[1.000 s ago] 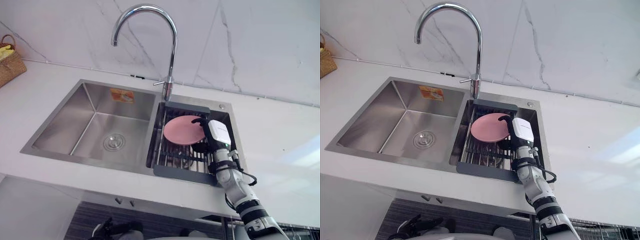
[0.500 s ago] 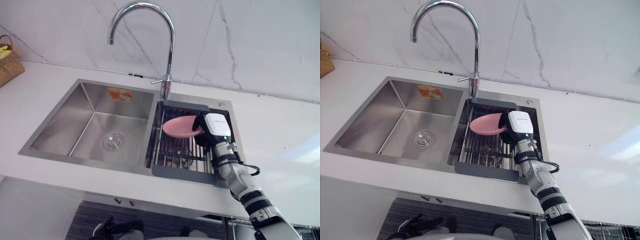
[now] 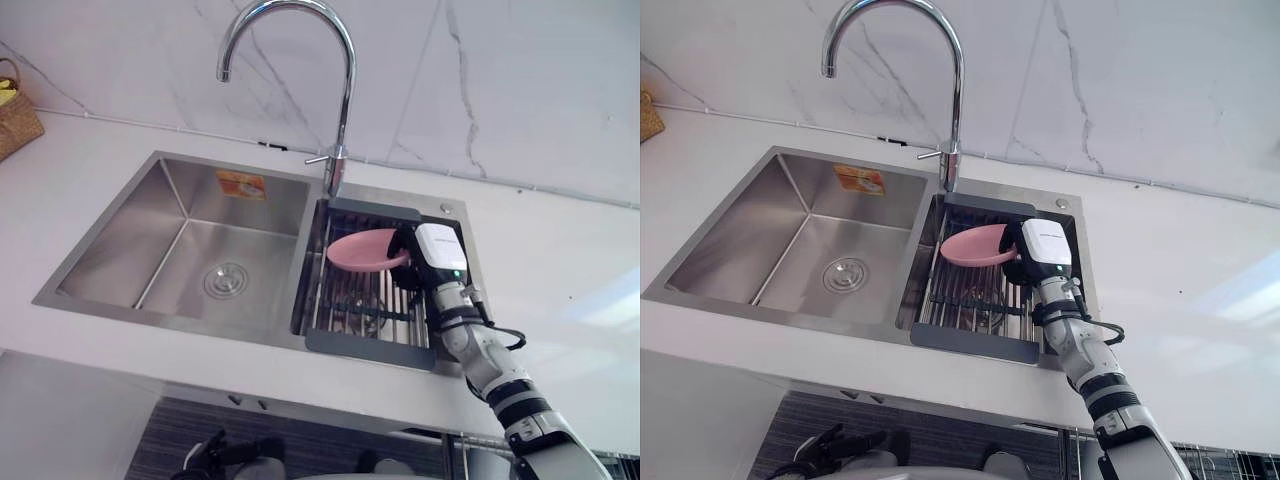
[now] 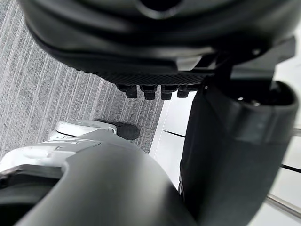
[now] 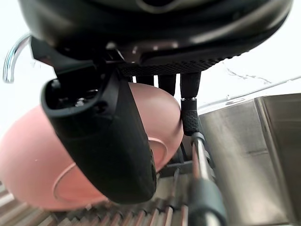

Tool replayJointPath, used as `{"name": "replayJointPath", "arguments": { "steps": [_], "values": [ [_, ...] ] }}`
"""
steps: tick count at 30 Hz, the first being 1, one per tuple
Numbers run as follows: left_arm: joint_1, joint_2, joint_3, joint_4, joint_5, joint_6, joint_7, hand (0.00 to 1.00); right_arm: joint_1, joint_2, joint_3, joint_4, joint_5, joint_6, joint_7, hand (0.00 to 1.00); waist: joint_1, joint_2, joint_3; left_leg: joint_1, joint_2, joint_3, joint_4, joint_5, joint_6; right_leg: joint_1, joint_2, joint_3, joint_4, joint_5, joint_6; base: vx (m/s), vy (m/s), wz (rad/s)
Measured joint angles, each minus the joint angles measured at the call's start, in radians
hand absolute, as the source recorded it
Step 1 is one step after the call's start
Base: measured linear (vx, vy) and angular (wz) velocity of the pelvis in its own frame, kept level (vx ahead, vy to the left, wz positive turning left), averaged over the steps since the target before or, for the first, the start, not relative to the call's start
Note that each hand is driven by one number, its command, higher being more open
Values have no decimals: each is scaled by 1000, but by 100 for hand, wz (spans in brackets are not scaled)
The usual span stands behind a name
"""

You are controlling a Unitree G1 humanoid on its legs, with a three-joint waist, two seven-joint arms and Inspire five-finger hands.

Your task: Walk over to the sink, pick up the cup, carry it to the dishwasher, place the cup inside the dishwasher, then close the dishwasher door

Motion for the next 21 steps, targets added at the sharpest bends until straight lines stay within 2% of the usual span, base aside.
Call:
{"name": "replayJointPath", "arguments": {
  "steps": [4, 7, 14, 21],
  "values": [
    [0, 1, 6, 1, 0, -2, -1, 100, 21, -2, -14, -49, 5, -35, 0, 0, -3, 1, 0, 2, 2, 5, 0, -1, 0, 0, 2, 9, -3, 4, 6, -5, -10, -4],
    [2, -2, 9, 1, 0, -4, -1, 100, 77, 5, -59, -129, 88, -82, -3, 0, -8, 6, 4, 5, 3, 16, 0, -4, 1, -1, 4, 21, -5, 8, 8, -4, -9, -9],
    [3, -14, 9, 5, -1, -19, 3, 100, 86, 43, -175, -289, 198, -199, -54, 0, -24, 16, 7, 14, 7, 44, 0, -9, 2, -3, 9, 50, -21, 18, 4, -2, -5, -13],
    [4, -17, 8, 19, -2, -24, 15, 100, 133, 58, -247, -350, 247, -225, -69, 0, -35, 21, 5, 24, 7, 71, 0, -14, 3, -3, 16, 75, -31, 22, 3, 17, -7, -11]
  ]
}}
